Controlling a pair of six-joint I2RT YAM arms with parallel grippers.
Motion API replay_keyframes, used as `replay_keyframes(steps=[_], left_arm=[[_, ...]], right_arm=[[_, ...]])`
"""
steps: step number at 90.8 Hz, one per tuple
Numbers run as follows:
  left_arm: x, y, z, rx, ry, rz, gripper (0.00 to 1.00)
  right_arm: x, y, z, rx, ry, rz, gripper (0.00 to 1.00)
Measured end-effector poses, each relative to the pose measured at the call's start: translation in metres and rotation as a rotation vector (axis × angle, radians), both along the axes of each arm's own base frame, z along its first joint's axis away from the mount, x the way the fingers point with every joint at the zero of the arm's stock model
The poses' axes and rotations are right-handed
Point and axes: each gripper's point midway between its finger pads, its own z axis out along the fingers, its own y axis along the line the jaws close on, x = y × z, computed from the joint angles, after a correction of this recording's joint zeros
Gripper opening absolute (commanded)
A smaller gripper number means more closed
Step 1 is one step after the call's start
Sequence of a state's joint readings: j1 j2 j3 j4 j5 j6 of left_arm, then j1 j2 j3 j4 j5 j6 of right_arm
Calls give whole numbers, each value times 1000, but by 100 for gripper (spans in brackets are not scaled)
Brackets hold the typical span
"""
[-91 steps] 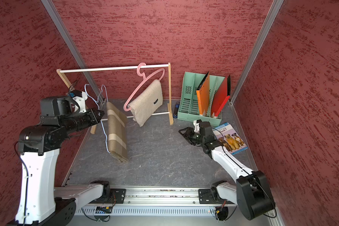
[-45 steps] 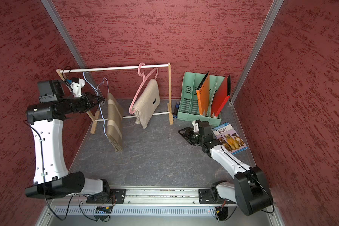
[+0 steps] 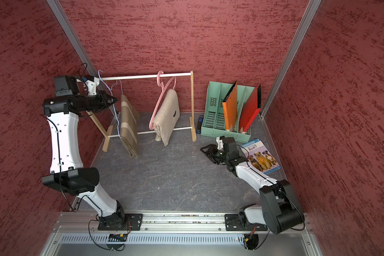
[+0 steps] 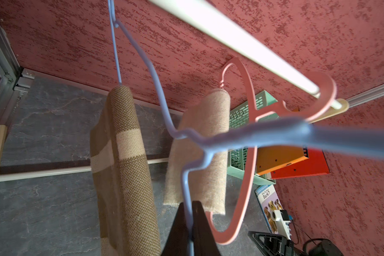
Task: Hang the scarf on the hanger
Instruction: Place the hanger at the clothesline.
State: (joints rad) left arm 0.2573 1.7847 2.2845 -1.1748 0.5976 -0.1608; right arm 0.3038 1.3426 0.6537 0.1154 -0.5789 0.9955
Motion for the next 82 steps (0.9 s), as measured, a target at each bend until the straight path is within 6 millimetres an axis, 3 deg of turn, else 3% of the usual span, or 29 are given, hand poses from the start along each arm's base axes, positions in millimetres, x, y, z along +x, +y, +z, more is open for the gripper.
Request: replay_keyframes(steps=[14, 35, 82], left_arm=[[19, -2, -23, 40, 55, 21, 0], [29, 9, -43, 92, 112, 85, 0], [45, 14, -38, 119, 82, 105, 0]], right_arm=[[2, 1, -2, 6, 1, 1, 53], [5, 2, 1, 15, -11, 1, 53], [7, 5, -4, 28, -3, 8, 53]])
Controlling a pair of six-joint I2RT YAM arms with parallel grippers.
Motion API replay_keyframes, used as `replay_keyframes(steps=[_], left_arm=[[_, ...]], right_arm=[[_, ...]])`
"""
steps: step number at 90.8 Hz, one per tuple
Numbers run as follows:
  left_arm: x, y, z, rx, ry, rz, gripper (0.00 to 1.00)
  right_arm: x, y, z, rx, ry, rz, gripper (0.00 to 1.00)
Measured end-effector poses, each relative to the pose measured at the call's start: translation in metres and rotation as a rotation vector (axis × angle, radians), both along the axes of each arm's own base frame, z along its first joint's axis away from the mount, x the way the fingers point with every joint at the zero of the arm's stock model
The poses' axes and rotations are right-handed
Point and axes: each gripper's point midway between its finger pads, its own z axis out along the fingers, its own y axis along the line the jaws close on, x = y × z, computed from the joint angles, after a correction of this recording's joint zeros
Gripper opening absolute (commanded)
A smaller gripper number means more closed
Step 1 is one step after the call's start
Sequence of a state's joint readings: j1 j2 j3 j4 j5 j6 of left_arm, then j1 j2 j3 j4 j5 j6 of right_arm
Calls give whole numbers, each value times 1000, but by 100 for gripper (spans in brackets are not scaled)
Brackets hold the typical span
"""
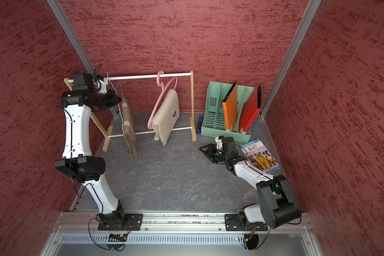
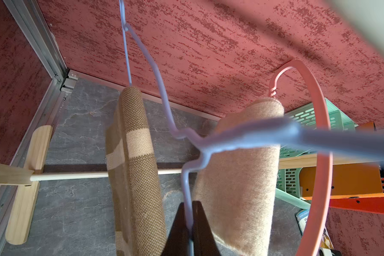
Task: Hang the scarf on the hanger
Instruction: Place the hanger at the clothesline, then reset both arms
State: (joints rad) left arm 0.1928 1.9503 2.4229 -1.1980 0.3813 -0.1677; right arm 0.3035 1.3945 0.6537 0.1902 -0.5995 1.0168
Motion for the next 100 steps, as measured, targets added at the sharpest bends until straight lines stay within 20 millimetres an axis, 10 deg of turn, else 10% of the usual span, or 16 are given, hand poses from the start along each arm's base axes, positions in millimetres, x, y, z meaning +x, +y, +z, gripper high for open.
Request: replay_keyframes(steps=[22, 52, 86, 100], left_arm=[[15, 5, -23, 20, 37, 12, 2], [-2, 8, -46, 58, 95, 44, 60], [-108, -8, 1, 73, -106, 91, 99], [-158, -13, -7, 65, -197, 127, 100]], right_arm=[[0, 0, -2, 0, 3, 1, 54], [1, -7, -2, -18, -3, -9, 69], [-7, -67, 71, -289, -271, -127, 98], [-17, -106, 103, -489, -407, -231, 98]])
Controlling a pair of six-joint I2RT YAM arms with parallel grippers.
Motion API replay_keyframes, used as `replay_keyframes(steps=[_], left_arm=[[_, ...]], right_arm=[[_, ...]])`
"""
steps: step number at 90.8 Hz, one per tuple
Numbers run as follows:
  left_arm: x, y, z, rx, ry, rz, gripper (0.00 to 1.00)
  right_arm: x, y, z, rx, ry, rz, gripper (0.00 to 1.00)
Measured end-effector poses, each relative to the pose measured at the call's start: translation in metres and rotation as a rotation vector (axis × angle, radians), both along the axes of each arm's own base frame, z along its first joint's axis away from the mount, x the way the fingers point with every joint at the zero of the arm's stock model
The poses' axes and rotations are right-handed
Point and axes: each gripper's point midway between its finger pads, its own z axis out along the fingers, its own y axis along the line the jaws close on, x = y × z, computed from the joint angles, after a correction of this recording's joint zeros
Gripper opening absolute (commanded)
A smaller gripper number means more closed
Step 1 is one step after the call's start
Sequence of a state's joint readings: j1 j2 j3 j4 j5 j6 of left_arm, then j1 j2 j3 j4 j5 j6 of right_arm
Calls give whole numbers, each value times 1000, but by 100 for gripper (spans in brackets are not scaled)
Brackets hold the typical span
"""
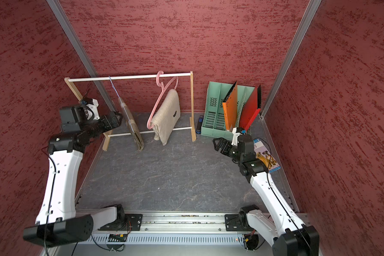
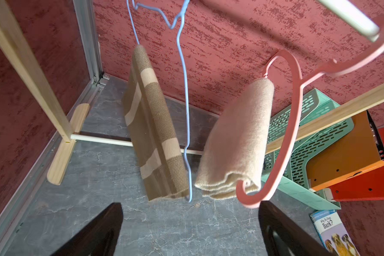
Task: Hang the scarf on the hanger
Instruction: Reset both arms
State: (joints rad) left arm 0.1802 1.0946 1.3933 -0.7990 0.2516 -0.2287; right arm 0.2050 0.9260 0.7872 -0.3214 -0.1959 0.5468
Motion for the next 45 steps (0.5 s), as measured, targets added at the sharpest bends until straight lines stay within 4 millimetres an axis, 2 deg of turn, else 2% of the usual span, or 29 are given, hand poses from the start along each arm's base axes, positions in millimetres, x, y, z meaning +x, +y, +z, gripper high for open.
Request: replay_keyframes(steps=[12, 20, 29, 40, 45], left_arm=[[-31, 6, -31, -1, -38, 76, 100], [-38, 15, -60, -6, -17, 142, 100], [-36, 29, -101, -11, 29, 226, 100], [-37, 46, -164, 6, 99, 326, 100], [-38, 51, -185, 24, 118, 355, 100]], right_arm=[[-4, -33, 14, -161, -104, -110, 98], [0, -50, 8, -272, -161, -171, 98], [6, -69, -23, -405, -198, -232, 98], [13, -86, -87, -573, -160, -265, 98], [18, -90, -112, -633, -137, -257, 98]])
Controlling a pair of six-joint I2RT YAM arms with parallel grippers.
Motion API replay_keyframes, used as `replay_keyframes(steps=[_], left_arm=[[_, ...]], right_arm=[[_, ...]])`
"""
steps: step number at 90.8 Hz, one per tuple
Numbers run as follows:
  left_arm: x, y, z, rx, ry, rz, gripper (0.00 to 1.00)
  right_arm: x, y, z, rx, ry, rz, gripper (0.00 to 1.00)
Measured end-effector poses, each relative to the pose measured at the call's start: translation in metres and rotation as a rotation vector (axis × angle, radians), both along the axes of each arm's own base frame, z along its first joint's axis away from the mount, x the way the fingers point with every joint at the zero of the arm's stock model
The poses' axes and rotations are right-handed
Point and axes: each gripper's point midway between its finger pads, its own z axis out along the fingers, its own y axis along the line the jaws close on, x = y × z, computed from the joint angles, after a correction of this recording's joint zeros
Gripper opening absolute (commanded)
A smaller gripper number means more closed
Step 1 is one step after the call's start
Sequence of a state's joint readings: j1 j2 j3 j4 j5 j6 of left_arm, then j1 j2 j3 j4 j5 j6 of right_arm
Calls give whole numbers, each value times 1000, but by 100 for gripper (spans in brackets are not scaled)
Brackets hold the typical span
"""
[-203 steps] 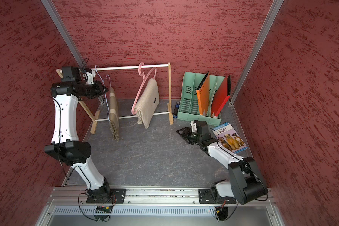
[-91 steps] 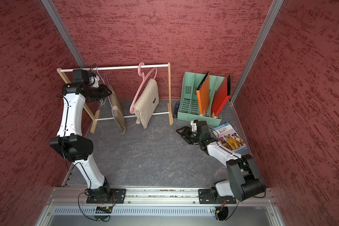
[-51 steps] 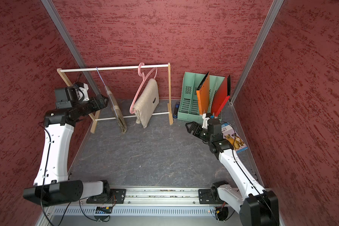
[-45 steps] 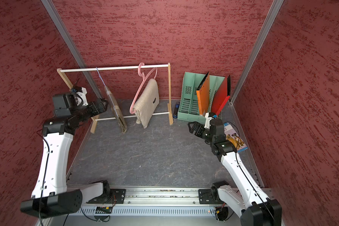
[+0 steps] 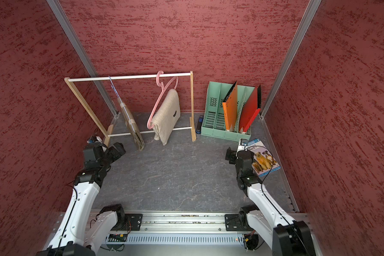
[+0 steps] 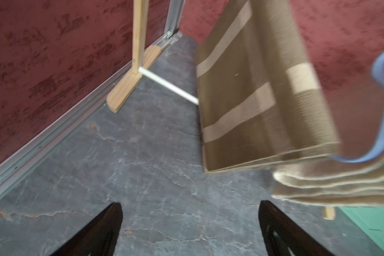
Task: Hang the scarf on the hanger
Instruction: Reset both arms
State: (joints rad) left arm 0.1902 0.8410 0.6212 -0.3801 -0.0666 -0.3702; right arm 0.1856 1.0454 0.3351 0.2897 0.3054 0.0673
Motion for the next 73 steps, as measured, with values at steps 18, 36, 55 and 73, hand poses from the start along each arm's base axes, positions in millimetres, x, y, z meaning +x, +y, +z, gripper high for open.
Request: replay_keyframes(steps=[18, 36, 55, 73], left_arm=[[14, 15, -16, 77, -55, 49, 100], [29, 21, -29, 135, -103, 57, 100], [47, 16, -58, 191, -108, -4, 100], [65, 3, -67, 240, -150, -103, 100]], right_arm=[[24, 1, -33, -97, -51, 25, 98], [38, 6, -24, -113, -149, 53, 98], [44, 2, -8, -86, -223, 70, 98], [50, -2, -19, -67, -195, 84, 99]])
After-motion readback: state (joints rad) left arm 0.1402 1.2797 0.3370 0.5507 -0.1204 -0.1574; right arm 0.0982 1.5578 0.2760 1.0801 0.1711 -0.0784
